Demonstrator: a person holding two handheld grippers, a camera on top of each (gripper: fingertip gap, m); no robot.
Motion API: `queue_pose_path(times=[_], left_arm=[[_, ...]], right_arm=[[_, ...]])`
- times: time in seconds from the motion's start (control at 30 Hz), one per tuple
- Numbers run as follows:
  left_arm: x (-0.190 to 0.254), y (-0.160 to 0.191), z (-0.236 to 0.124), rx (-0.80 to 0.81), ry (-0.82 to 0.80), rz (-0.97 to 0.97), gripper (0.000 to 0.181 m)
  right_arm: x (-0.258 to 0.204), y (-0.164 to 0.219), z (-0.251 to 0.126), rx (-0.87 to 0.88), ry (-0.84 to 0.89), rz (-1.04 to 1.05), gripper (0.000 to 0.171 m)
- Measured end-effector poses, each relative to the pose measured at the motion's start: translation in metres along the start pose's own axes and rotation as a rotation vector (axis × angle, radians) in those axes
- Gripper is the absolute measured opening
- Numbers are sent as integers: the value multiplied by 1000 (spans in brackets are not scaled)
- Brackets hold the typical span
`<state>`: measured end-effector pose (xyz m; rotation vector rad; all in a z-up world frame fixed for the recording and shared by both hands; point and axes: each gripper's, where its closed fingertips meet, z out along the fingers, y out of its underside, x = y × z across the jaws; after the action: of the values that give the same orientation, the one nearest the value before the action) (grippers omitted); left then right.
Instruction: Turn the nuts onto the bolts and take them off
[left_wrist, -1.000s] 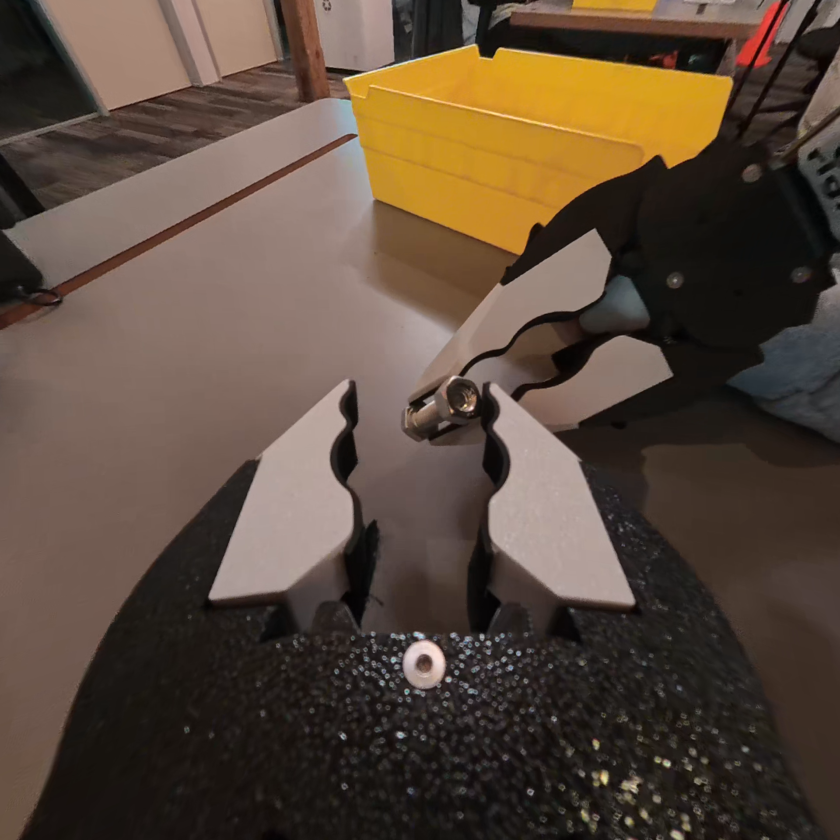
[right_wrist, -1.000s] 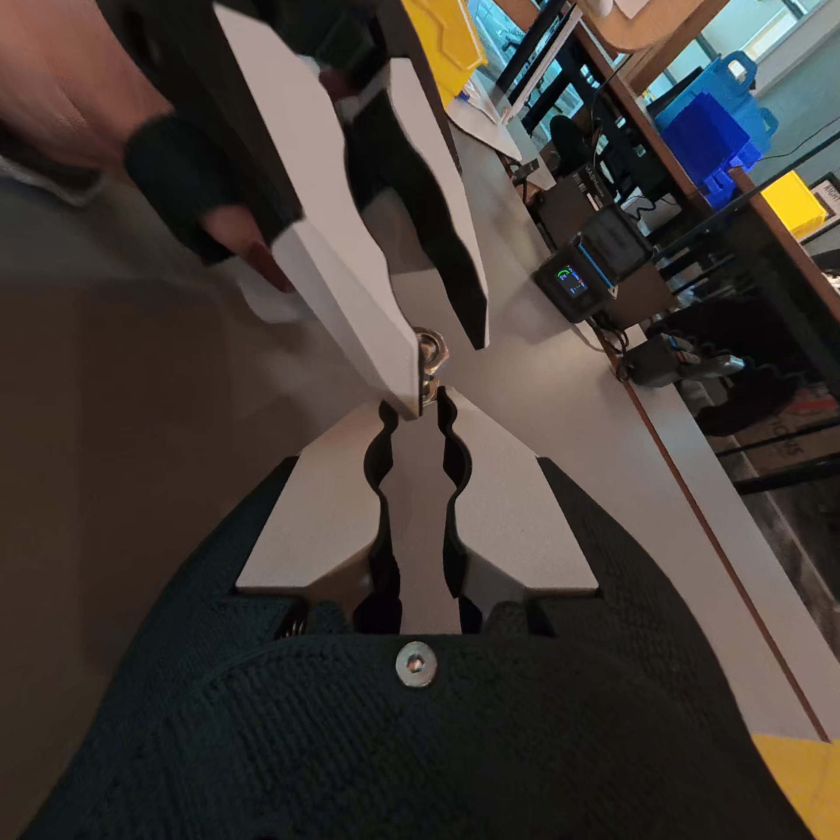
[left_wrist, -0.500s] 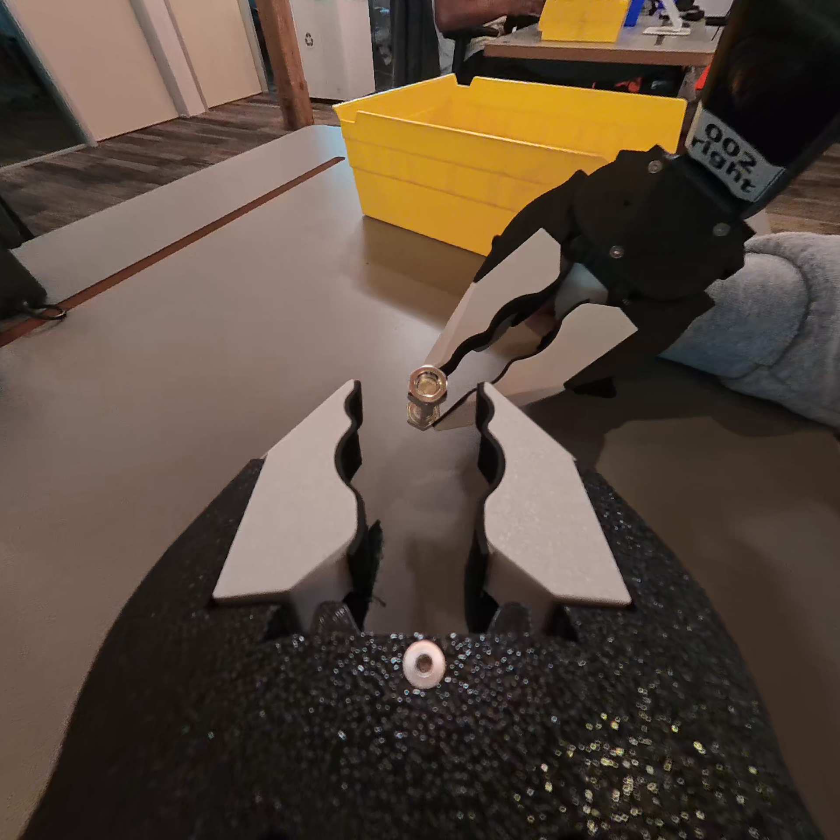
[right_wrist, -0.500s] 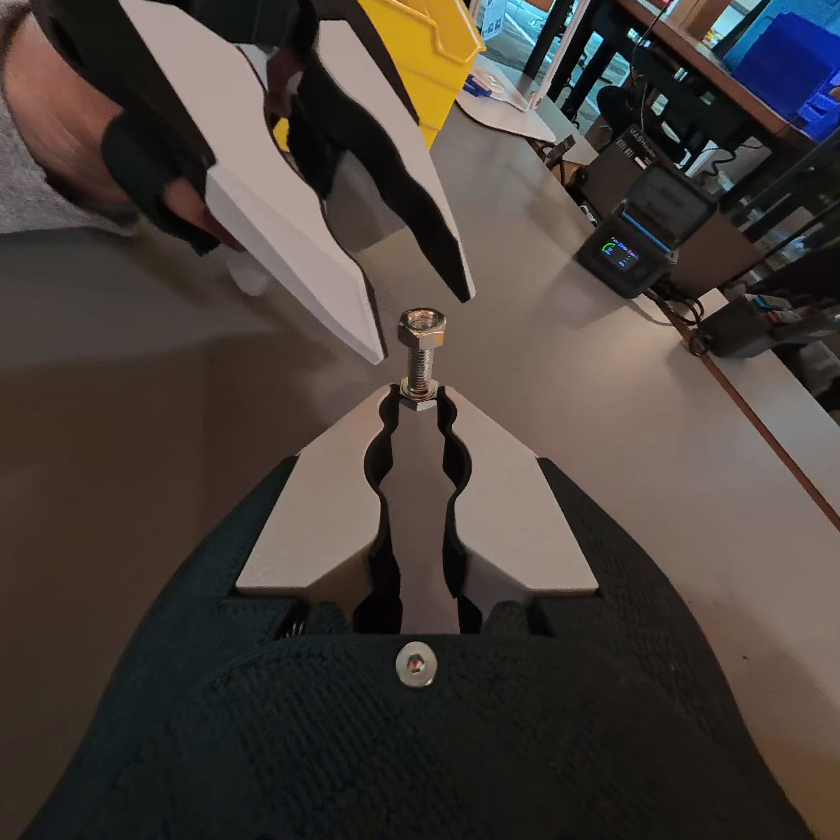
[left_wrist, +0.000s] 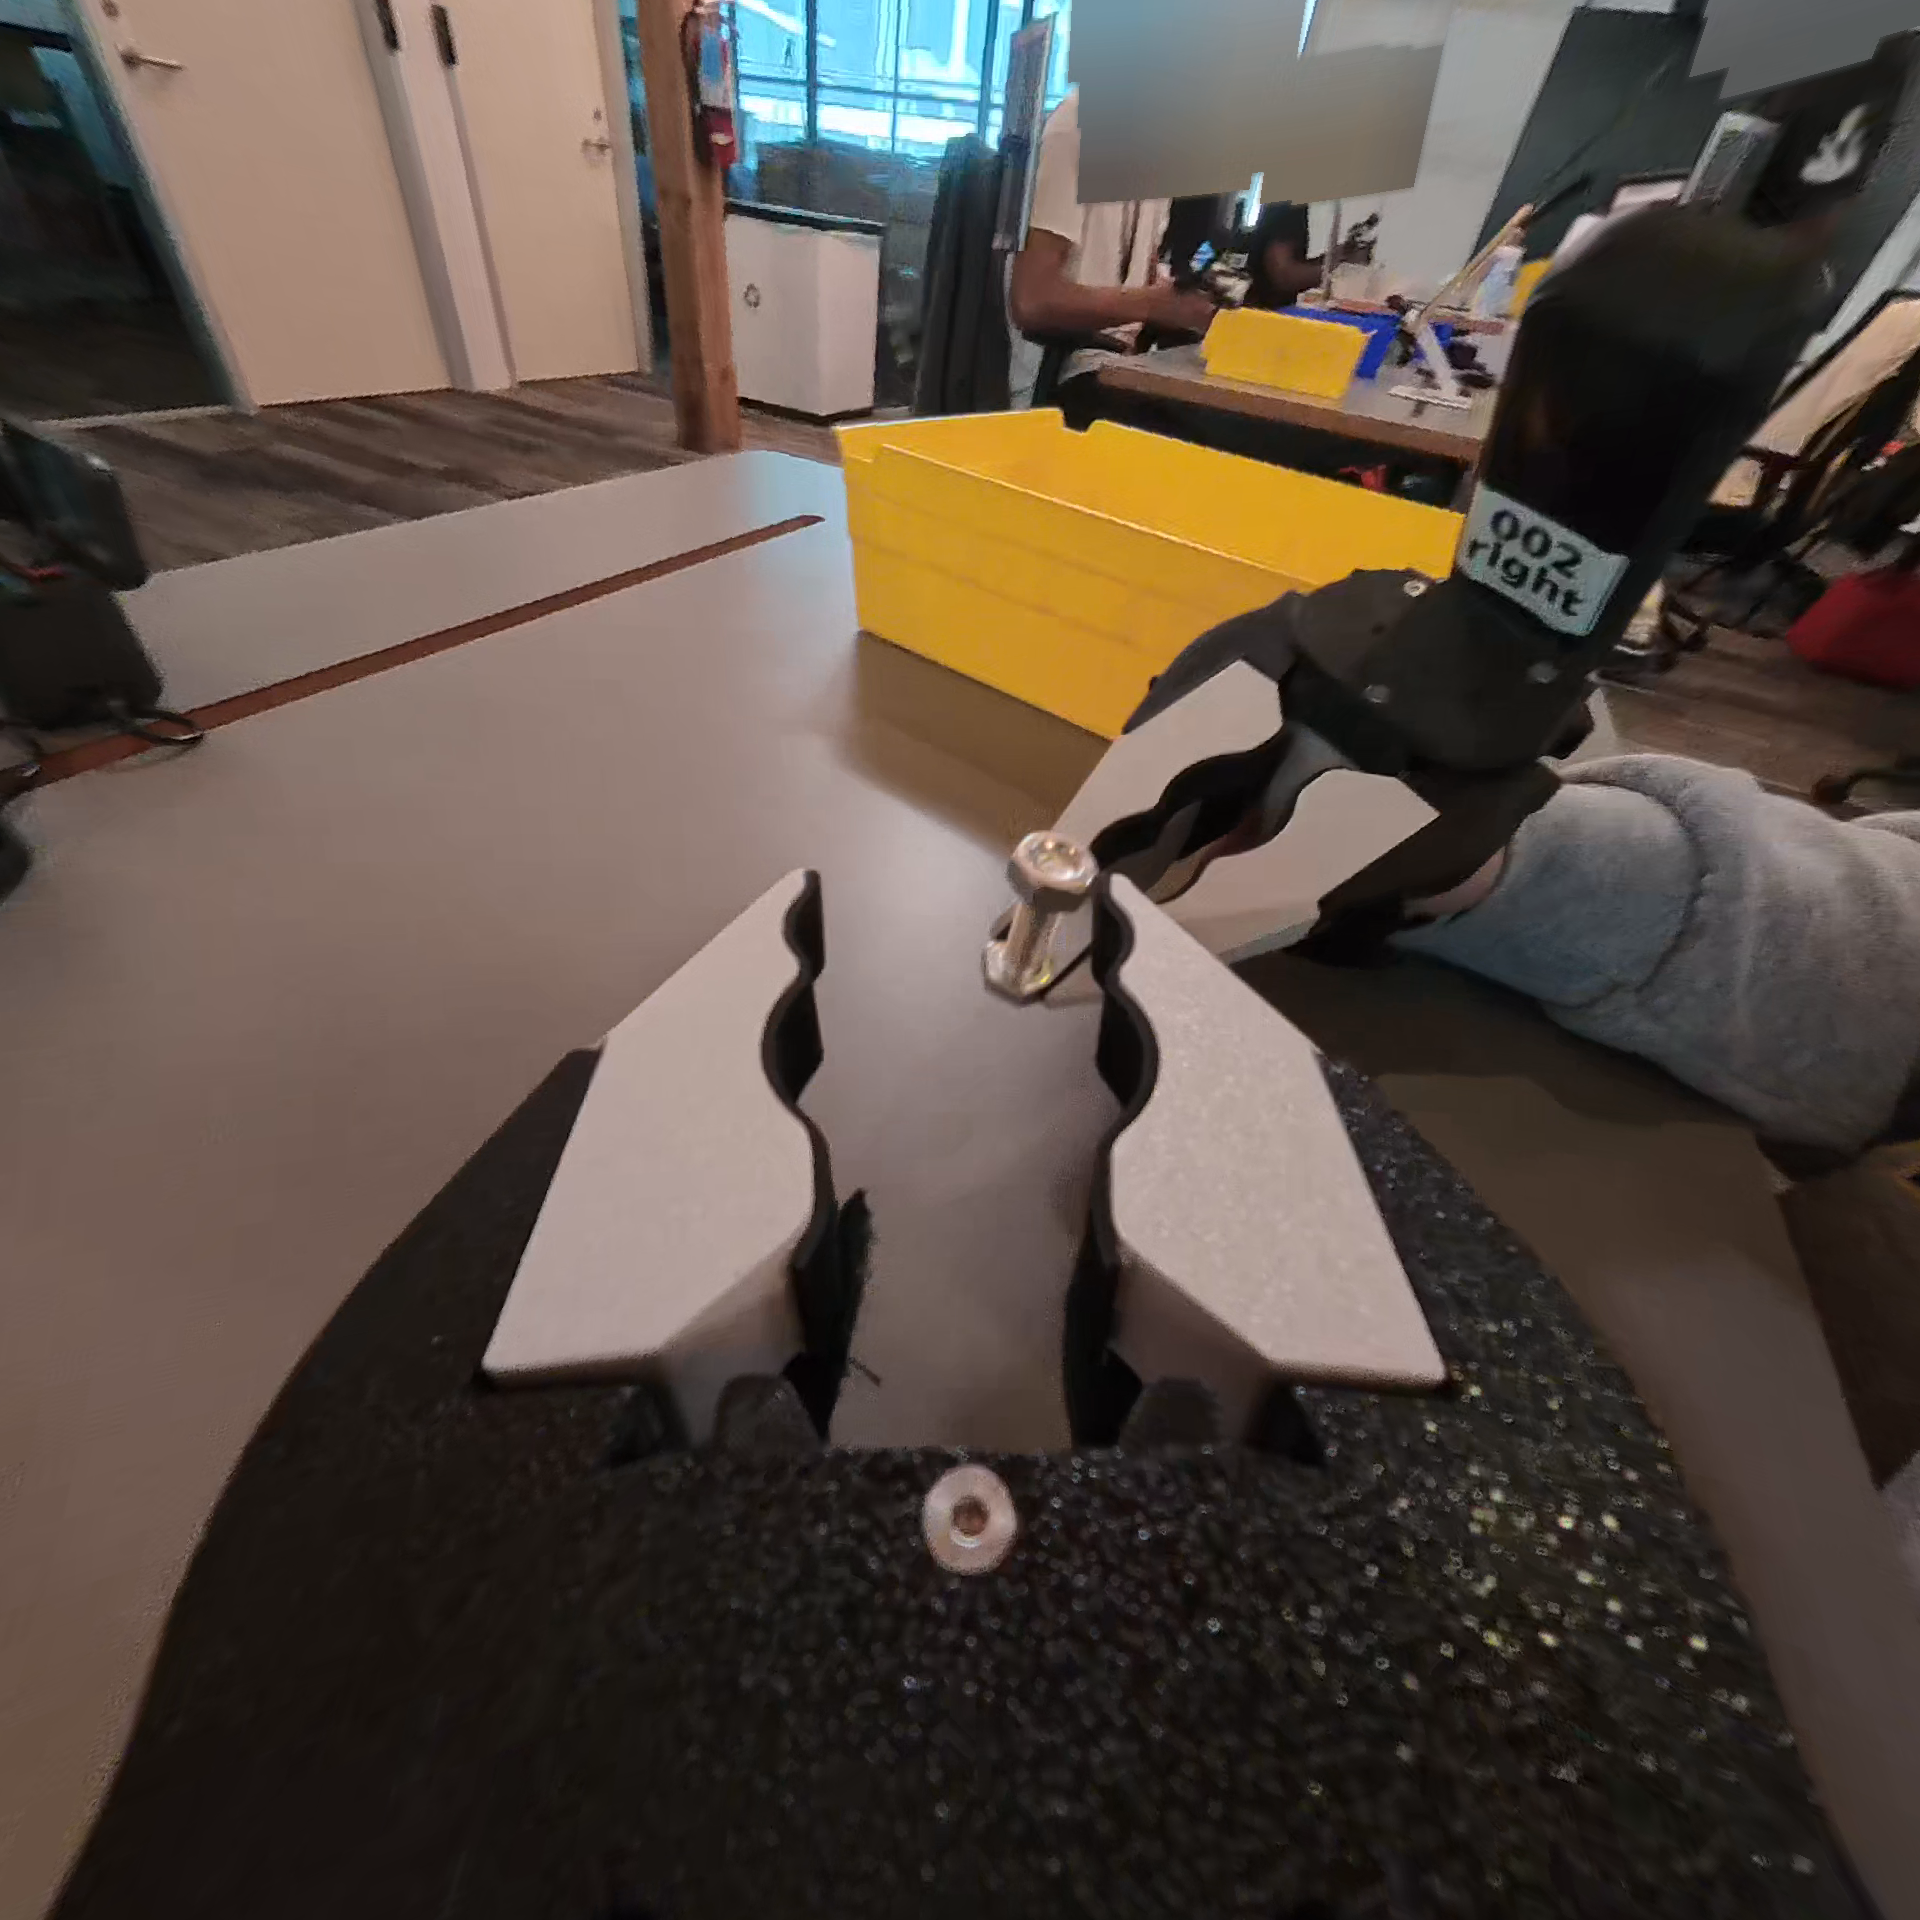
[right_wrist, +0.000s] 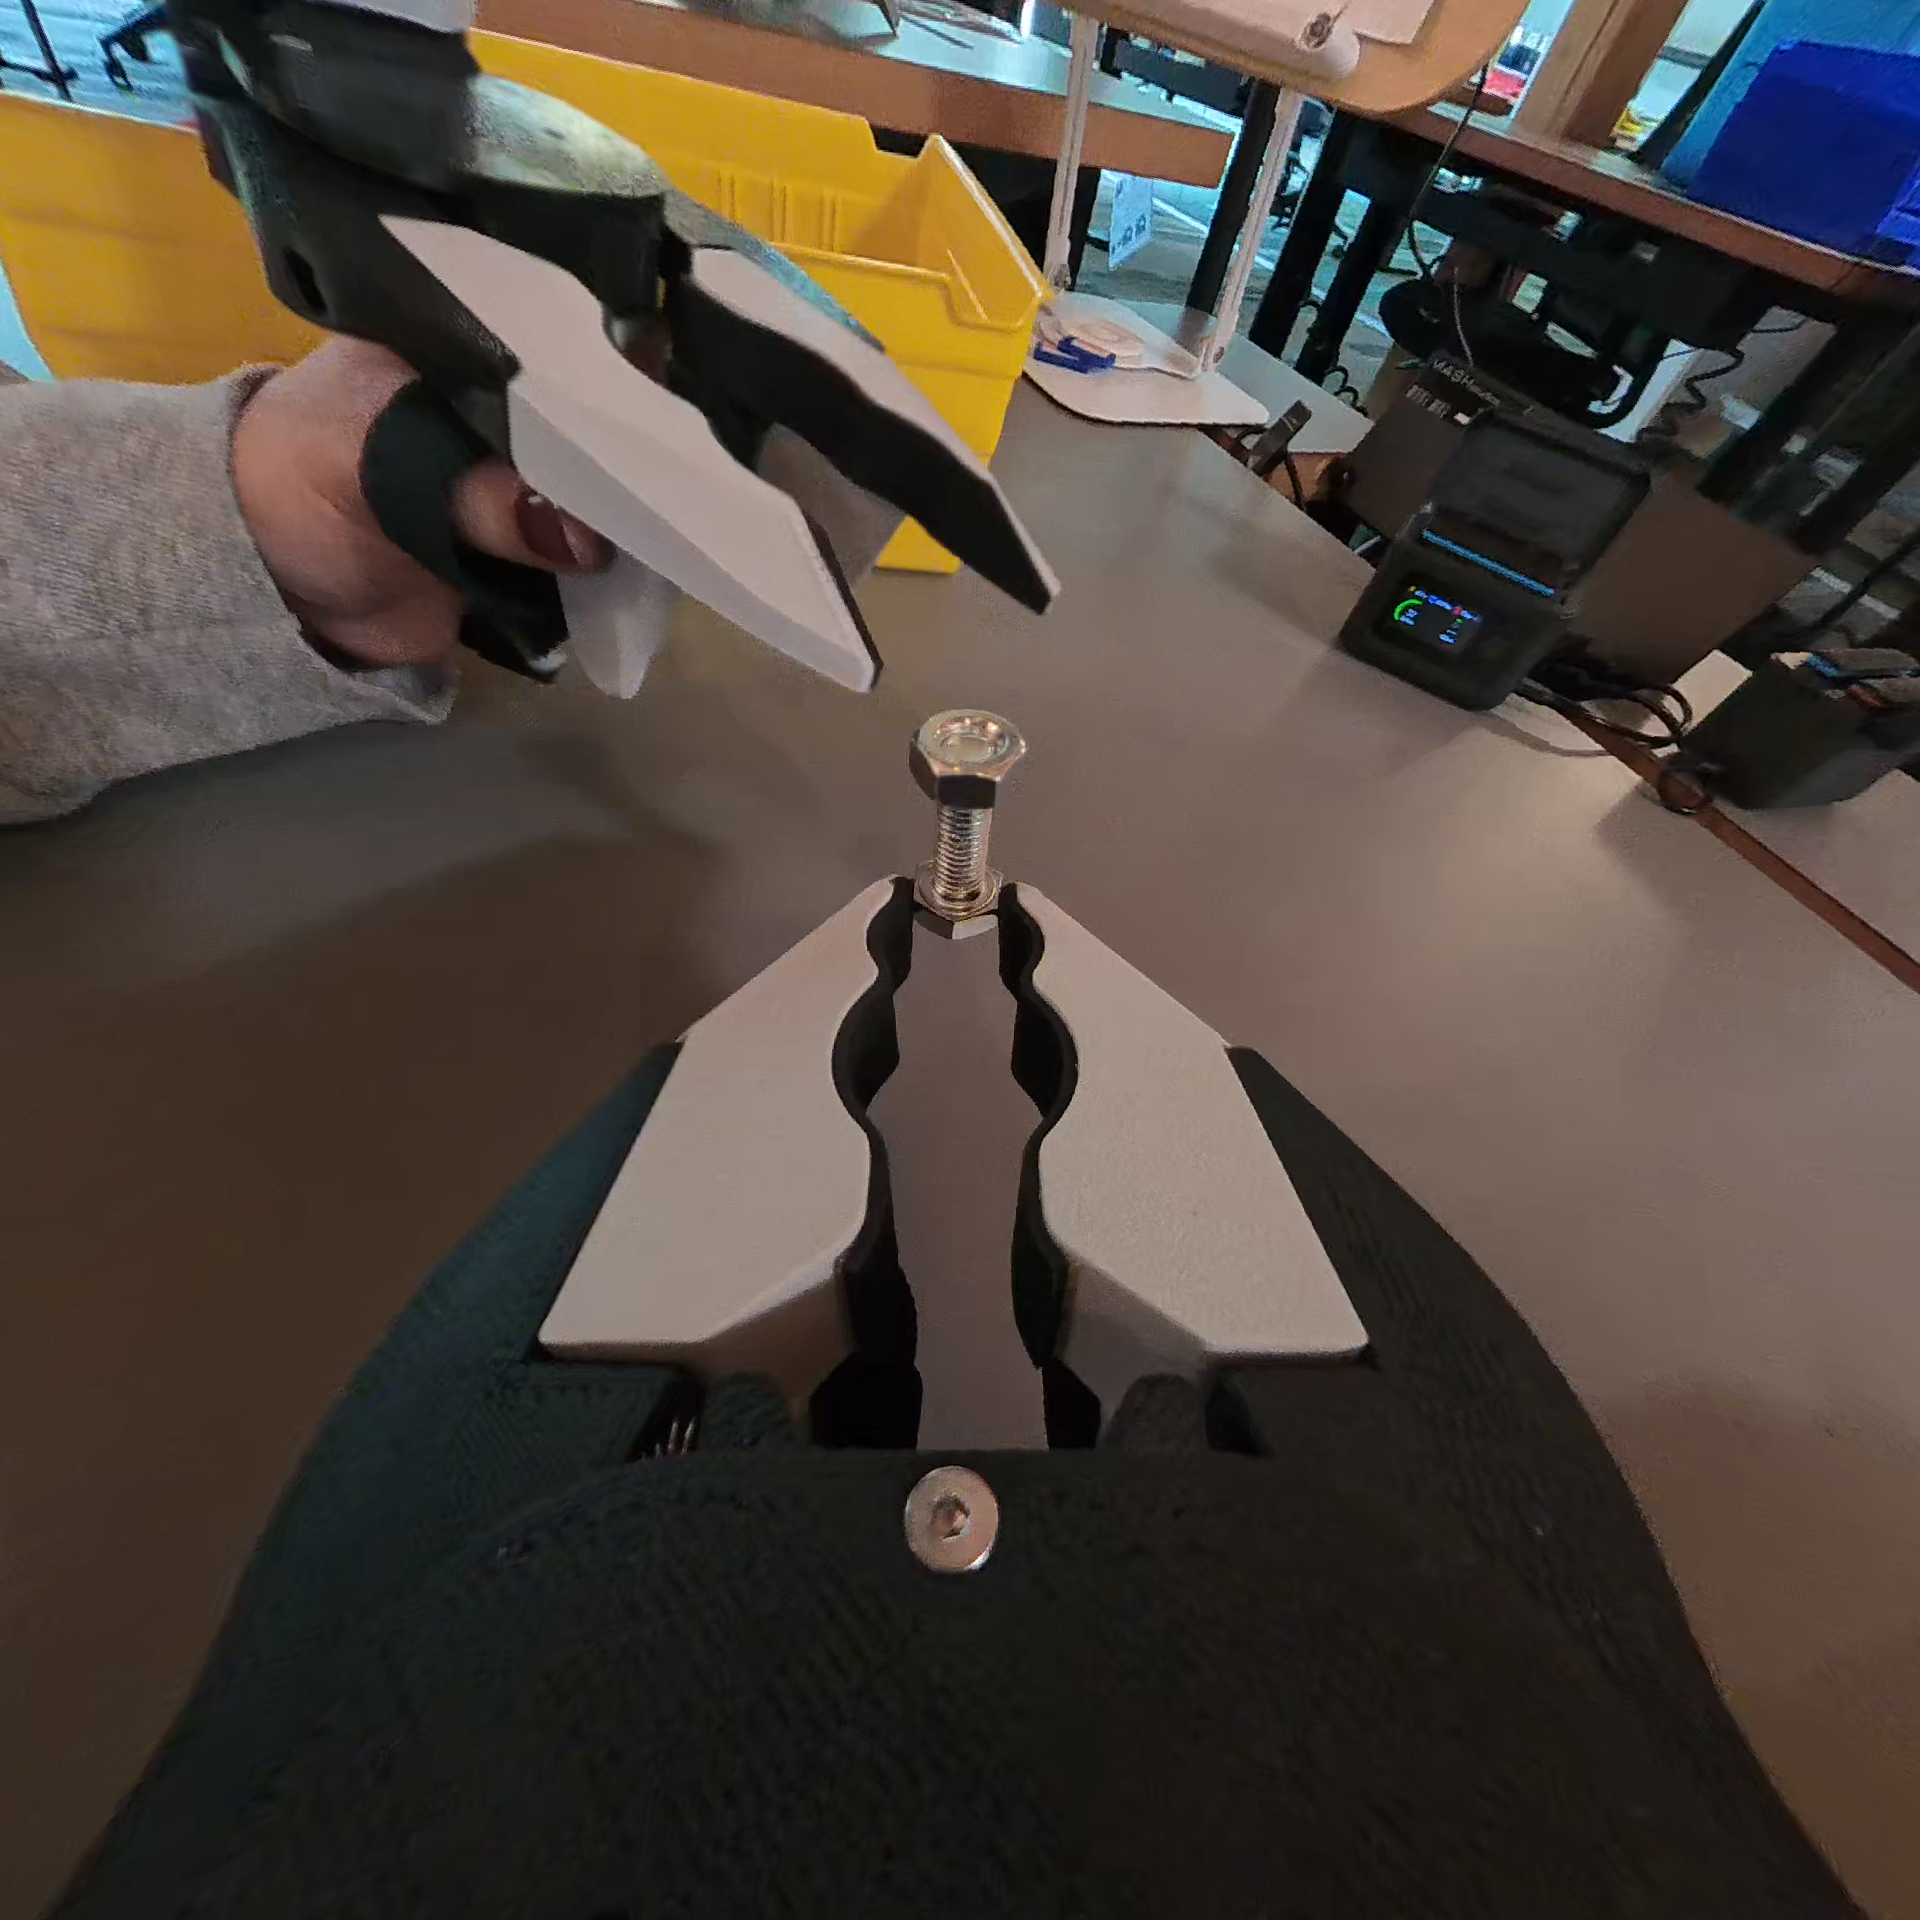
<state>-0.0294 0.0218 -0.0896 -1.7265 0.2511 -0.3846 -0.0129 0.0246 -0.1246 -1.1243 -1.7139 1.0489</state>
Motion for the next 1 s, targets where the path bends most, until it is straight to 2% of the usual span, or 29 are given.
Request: queue_pose_path(times=[0.17, 0.3, 0.4, 0.57, 0.73, 0.83, 1.0], left_arm=[[7, 8, 16, -79, 5, 48, 49], [-9, 9, -4, -58, -52, 17, 45], [-11, -1, -11, -6, -35, -9, 51], [14, 6, 14, -70, 46, 55, 56], [2, 11, 6, -87, -18, 68, 52], [-13, 8, -11, -49, -82, 48, 33], [11, 0, -7, 0, 41, 44, 31]], right_arm=[[-9, -4, 3, 22, -49, 23, 15], [-7, -4, 0, 36, -55, 50, 15], [-8, -5, 0, 38, -63, 51, 15], [-14, -6, 3, 43, -89, 50, 15], [-12, -9, -1, 67, -90, 59, 15], [-8, -7, -3, 61, -83, 61, 15], [-13, -4, 1, 44, -94, 48, 15]])
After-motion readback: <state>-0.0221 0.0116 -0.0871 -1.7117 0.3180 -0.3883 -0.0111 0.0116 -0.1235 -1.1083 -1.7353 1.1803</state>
